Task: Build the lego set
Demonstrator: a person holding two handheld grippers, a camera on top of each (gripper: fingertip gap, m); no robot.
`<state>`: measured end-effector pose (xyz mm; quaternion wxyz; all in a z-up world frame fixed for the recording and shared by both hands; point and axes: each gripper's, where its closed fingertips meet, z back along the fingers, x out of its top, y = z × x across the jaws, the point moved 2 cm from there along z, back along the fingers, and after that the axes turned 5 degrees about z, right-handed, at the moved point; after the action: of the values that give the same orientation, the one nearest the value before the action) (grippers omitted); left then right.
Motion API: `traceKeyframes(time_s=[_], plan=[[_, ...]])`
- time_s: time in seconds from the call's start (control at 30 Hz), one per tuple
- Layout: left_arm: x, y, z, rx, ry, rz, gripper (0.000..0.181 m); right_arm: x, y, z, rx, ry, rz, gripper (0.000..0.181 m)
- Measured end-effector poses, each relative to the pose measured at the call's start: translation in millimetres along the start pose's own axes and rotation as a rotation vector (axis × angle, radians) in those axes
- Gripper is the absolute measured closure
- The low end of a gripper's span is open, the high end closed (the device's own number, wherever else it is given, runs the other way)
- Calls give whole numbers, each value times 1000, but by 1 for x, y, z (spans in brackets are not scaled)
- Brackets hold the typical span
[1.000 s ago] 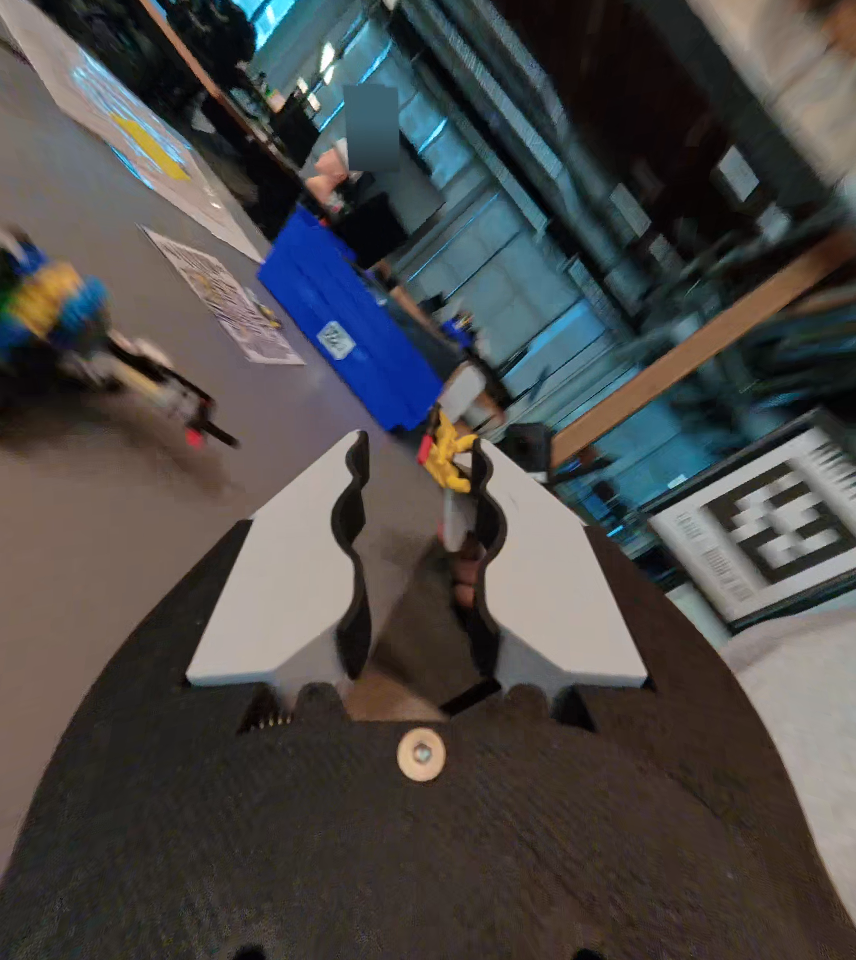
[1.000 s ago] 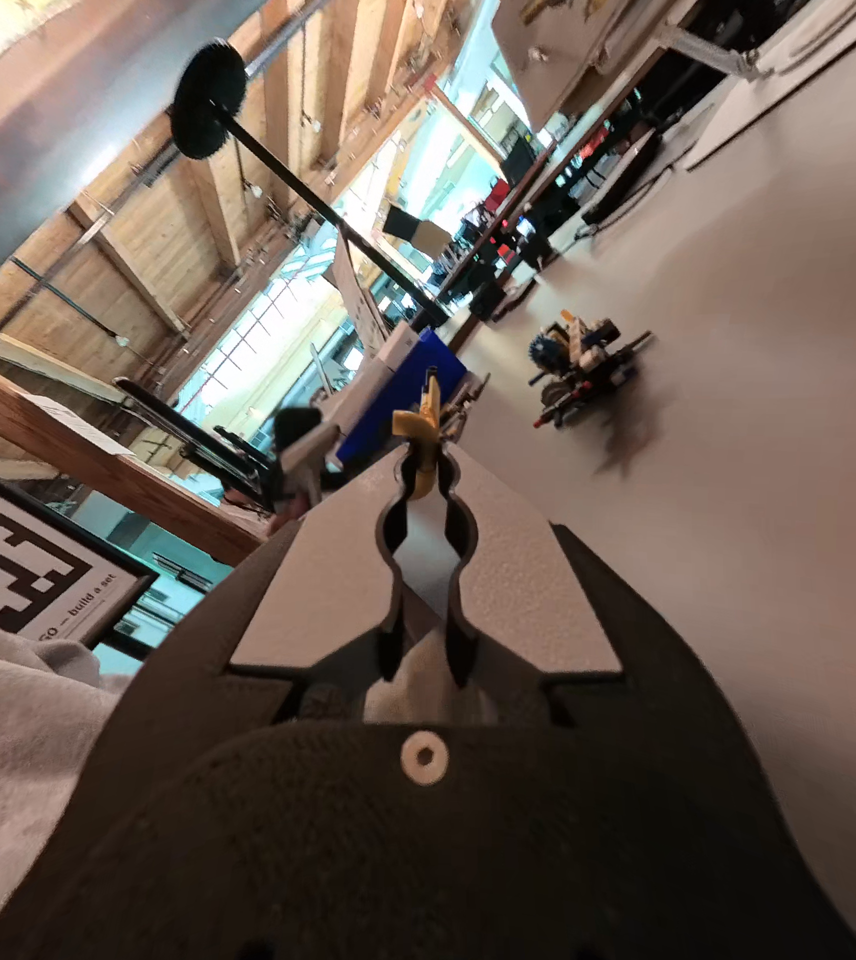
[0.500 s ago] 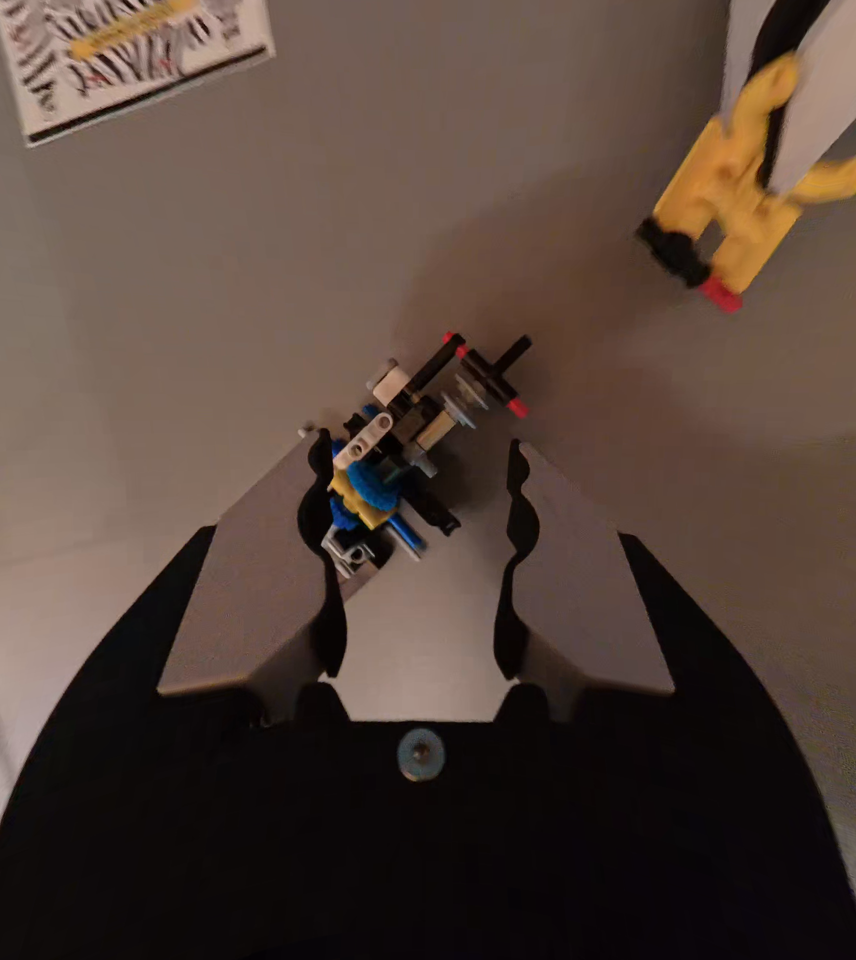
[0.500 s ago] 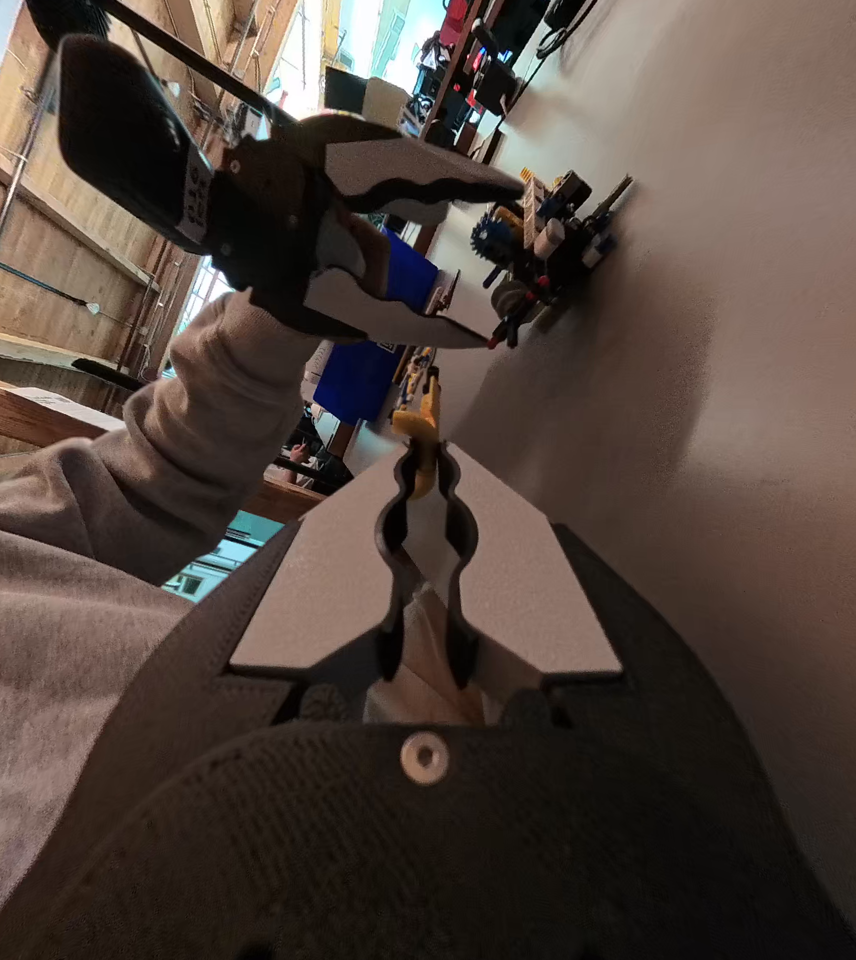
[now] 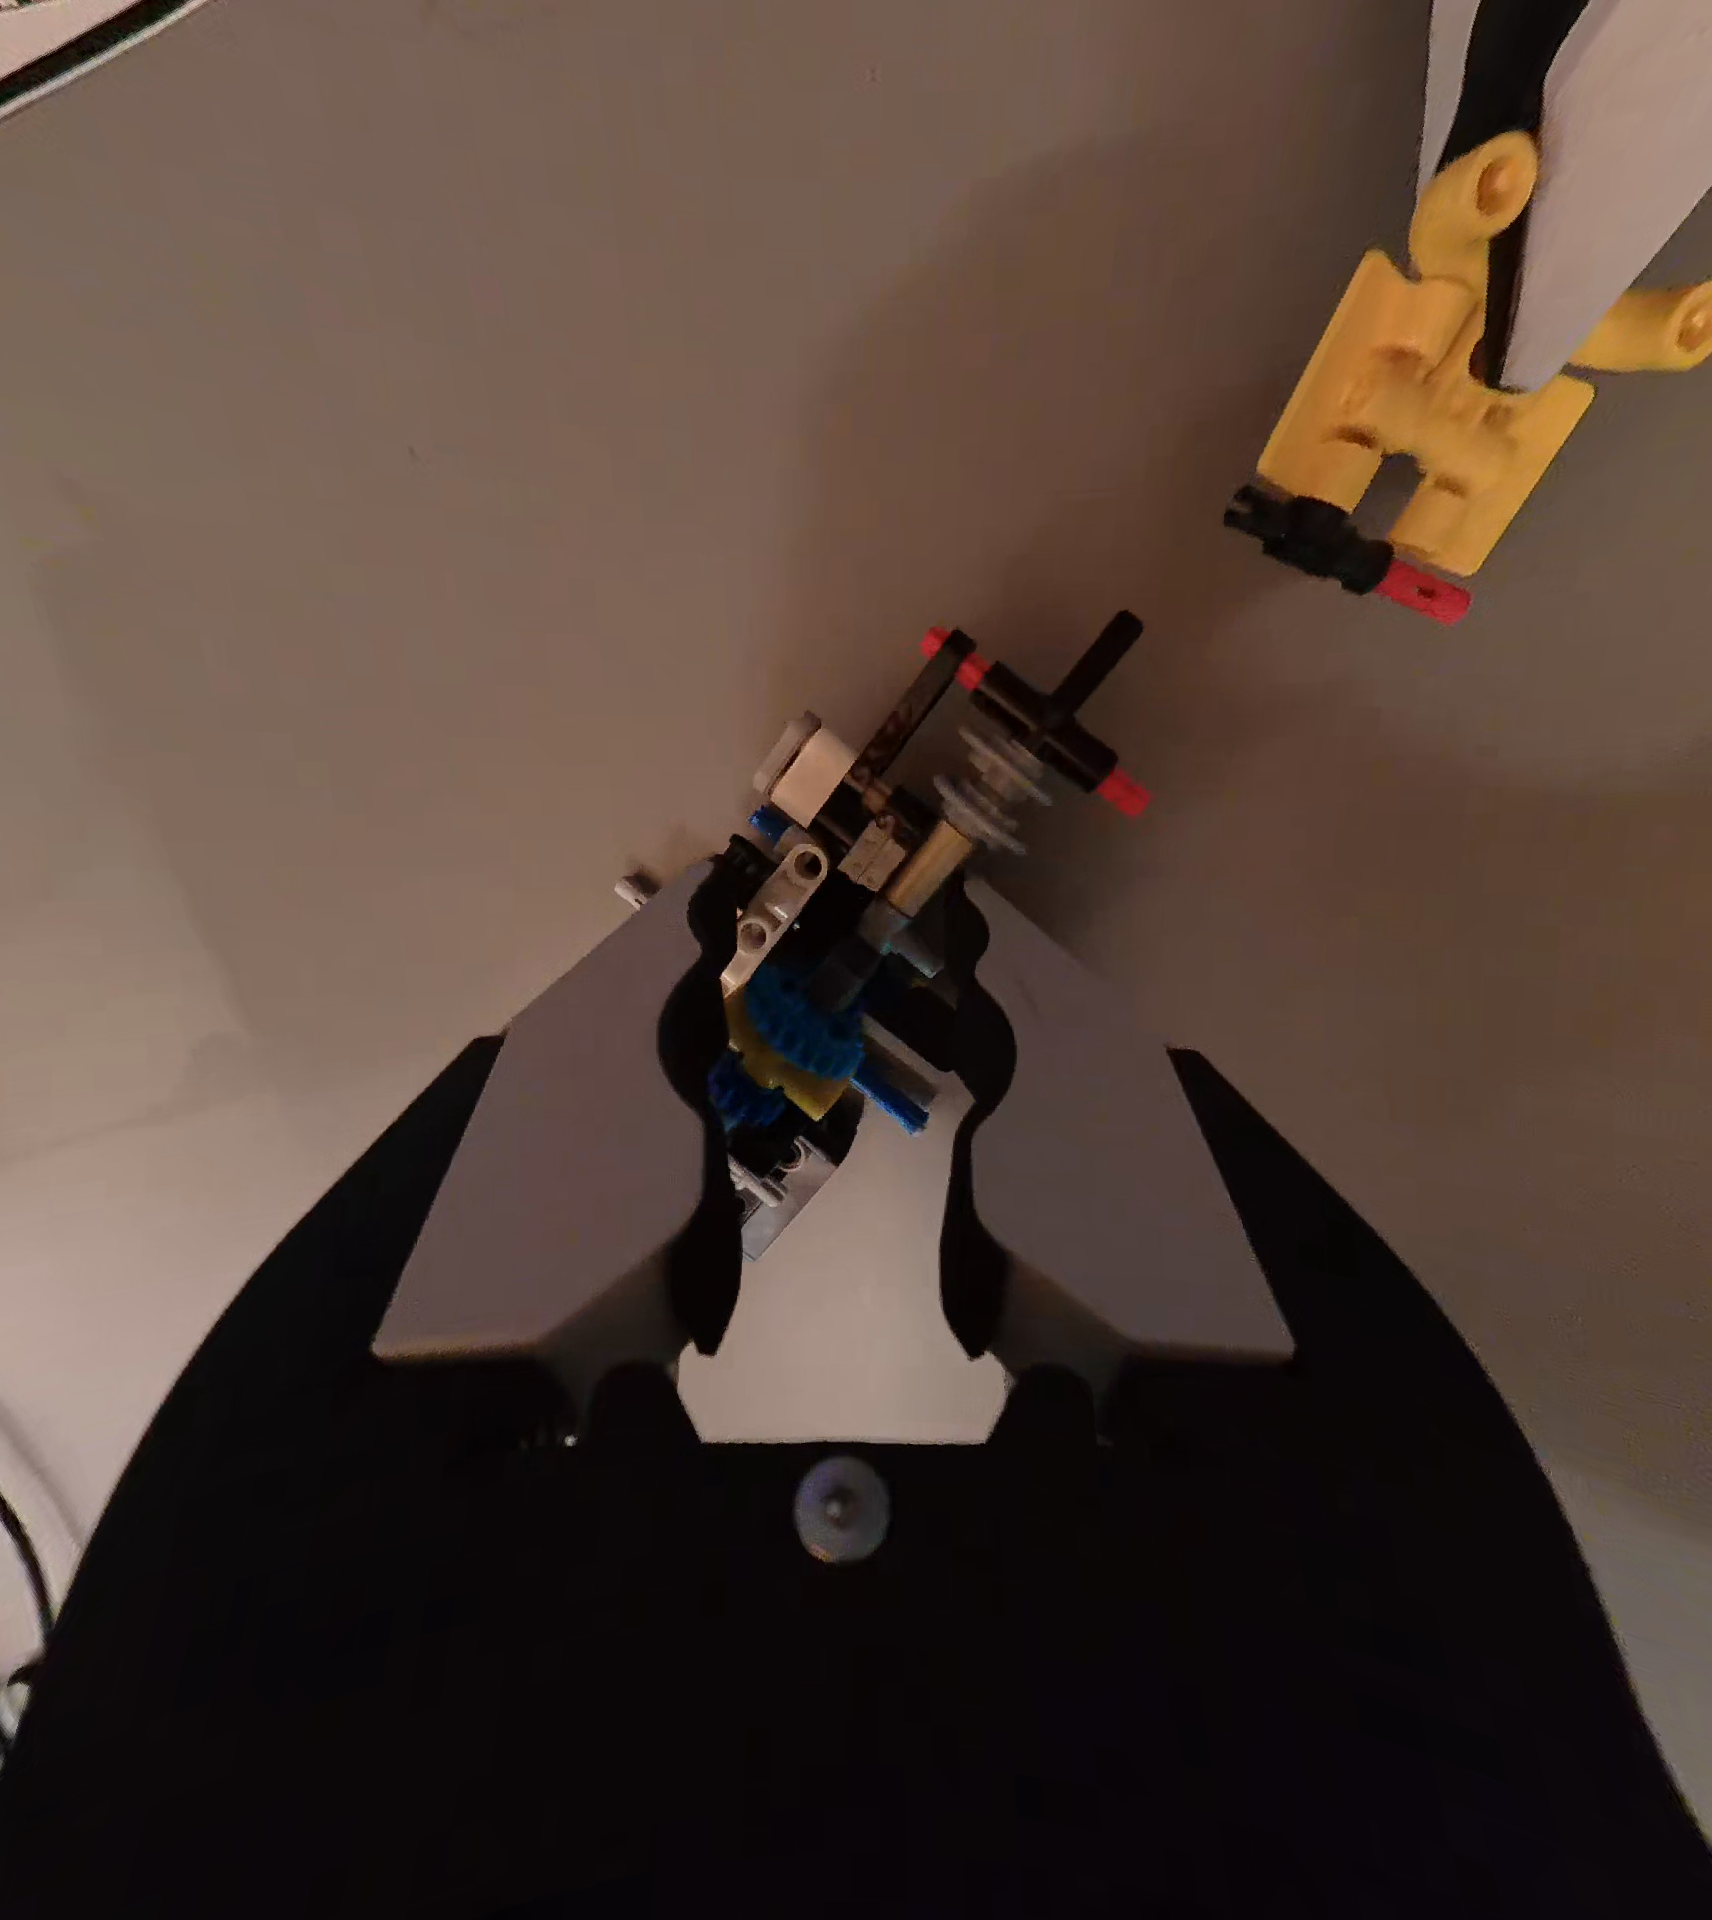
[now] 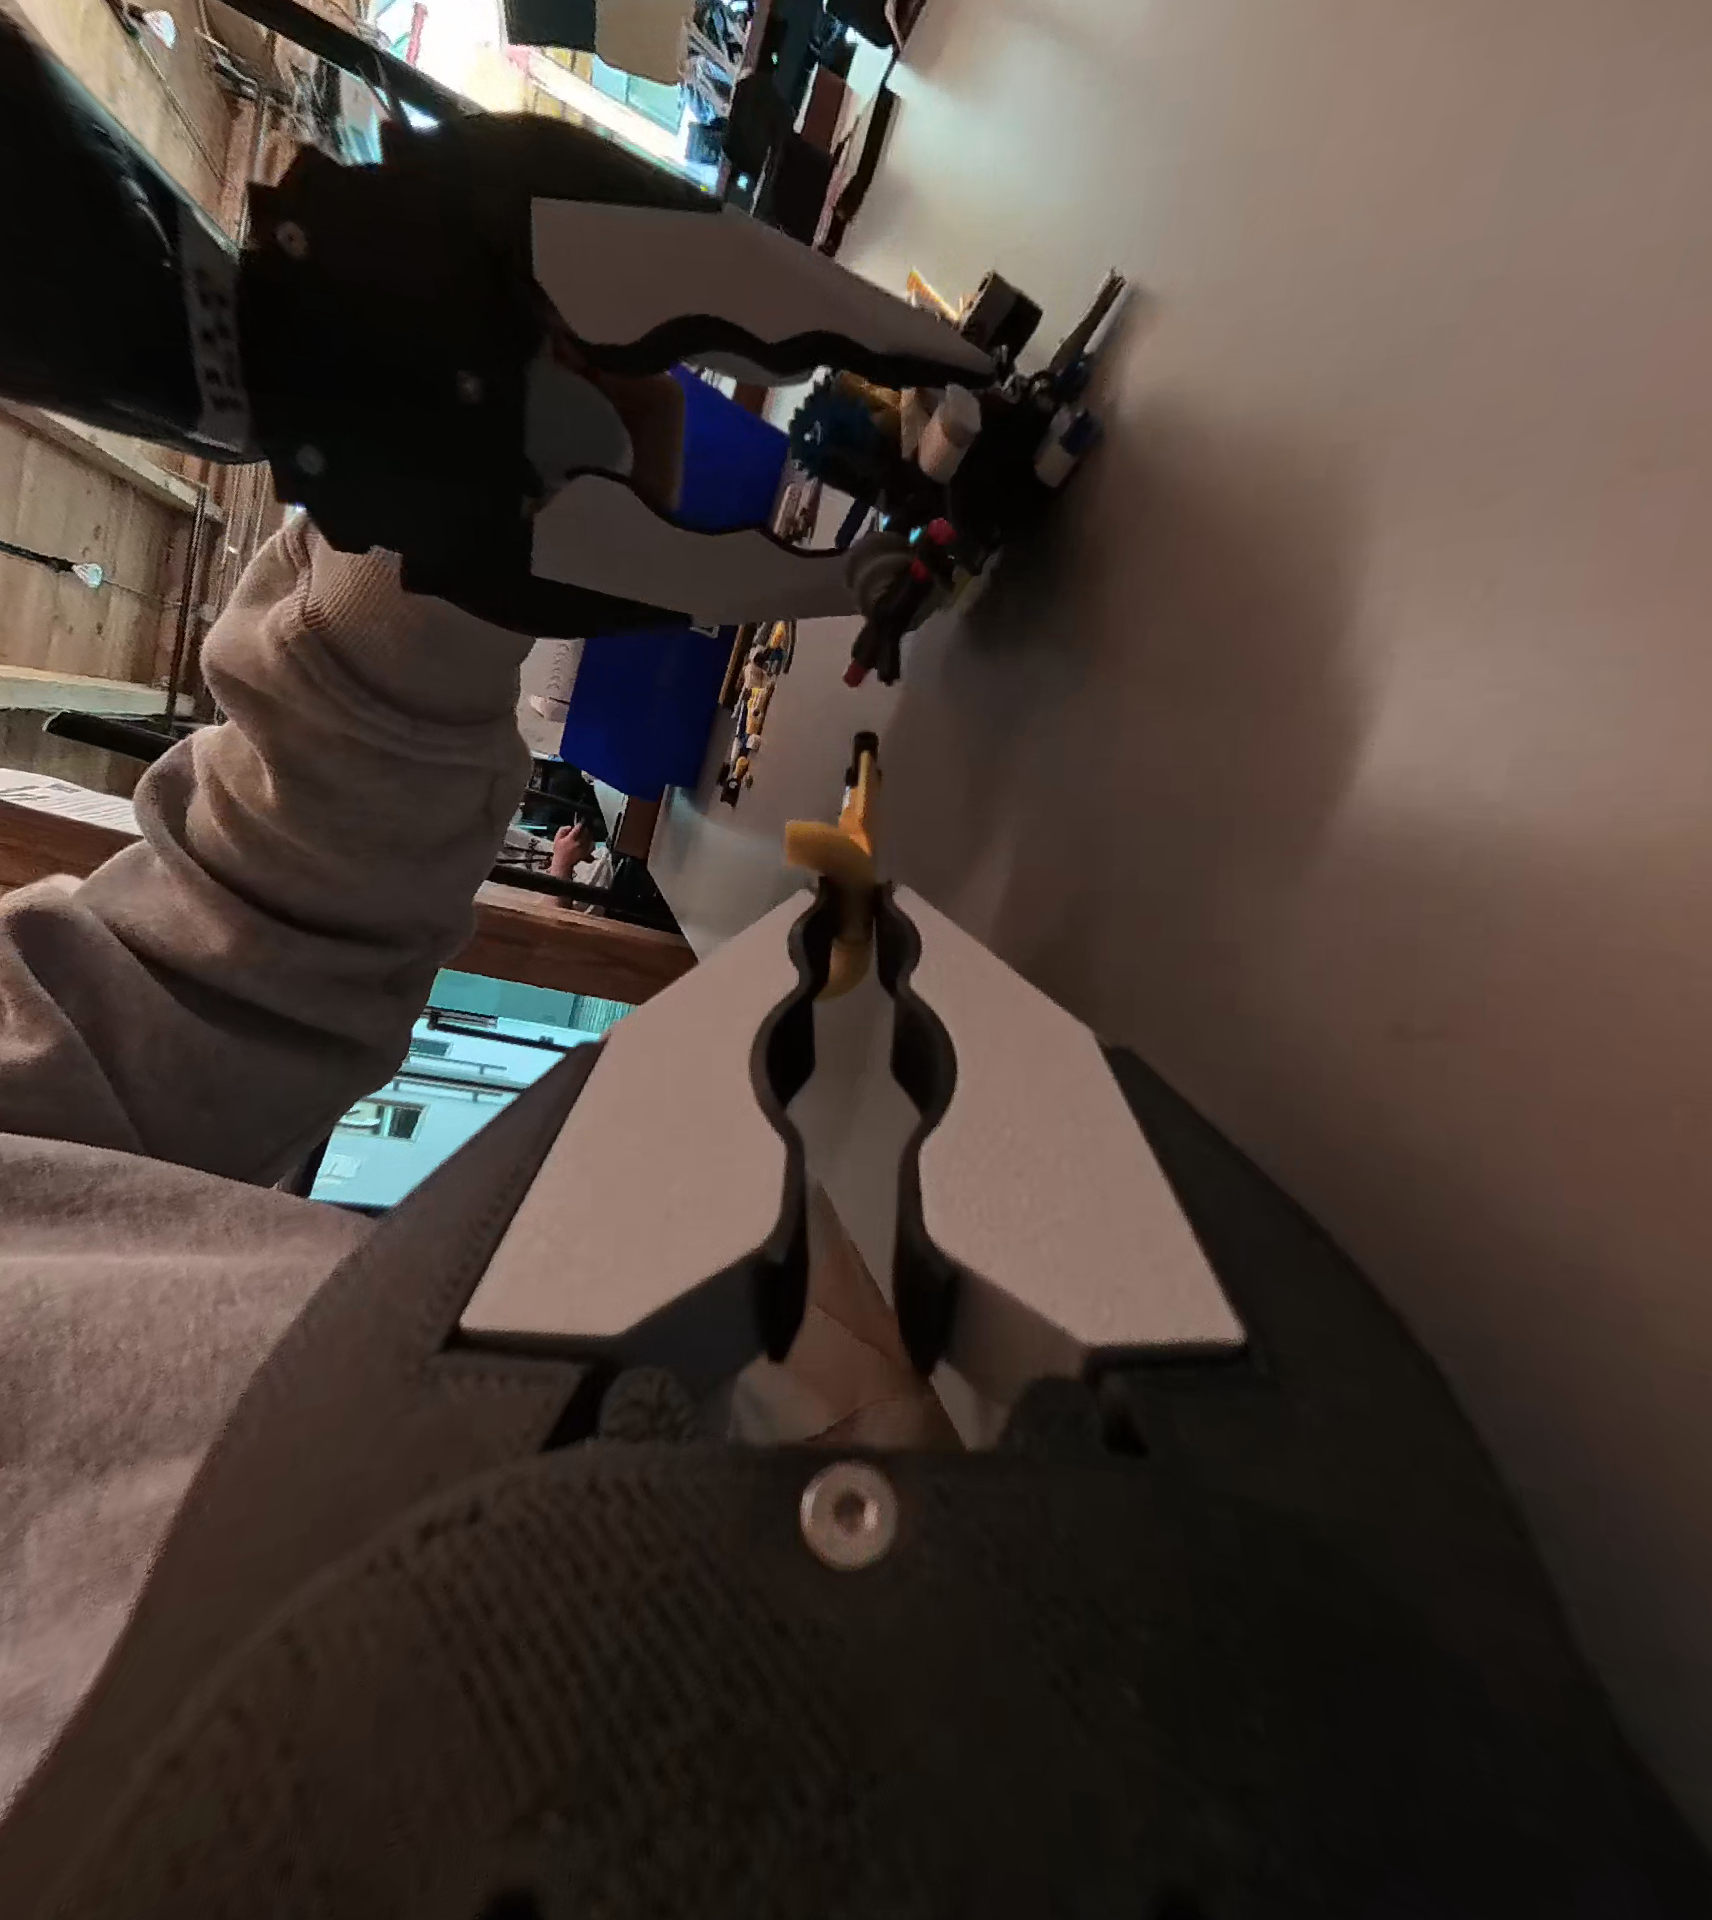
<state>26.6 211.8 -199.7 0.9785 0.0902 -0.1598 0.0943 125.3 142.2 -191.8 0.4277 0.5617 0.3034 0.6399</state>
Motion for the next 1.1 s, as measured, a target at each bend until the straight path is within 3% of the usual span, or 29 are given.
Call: traceKeyframes(time_s=[0.33, 0.73, 0.9, 1.1], plan=[[36, -17, 8, -172, -124, 267, 146, -3, -8, 14, 55, 93, -123, 175], [72, -31, 5, -318, -174, 452, 152, 9, -10, 19, 131, 16, -231, 175], [72, -33, -3, -291, -148, 434, 153, 6, -23, 21, 43, 61, -201, 175], [72, -34, -4, -242, -112, 327, 136, 8, -25, 26, 43, 73, -204, 175]])
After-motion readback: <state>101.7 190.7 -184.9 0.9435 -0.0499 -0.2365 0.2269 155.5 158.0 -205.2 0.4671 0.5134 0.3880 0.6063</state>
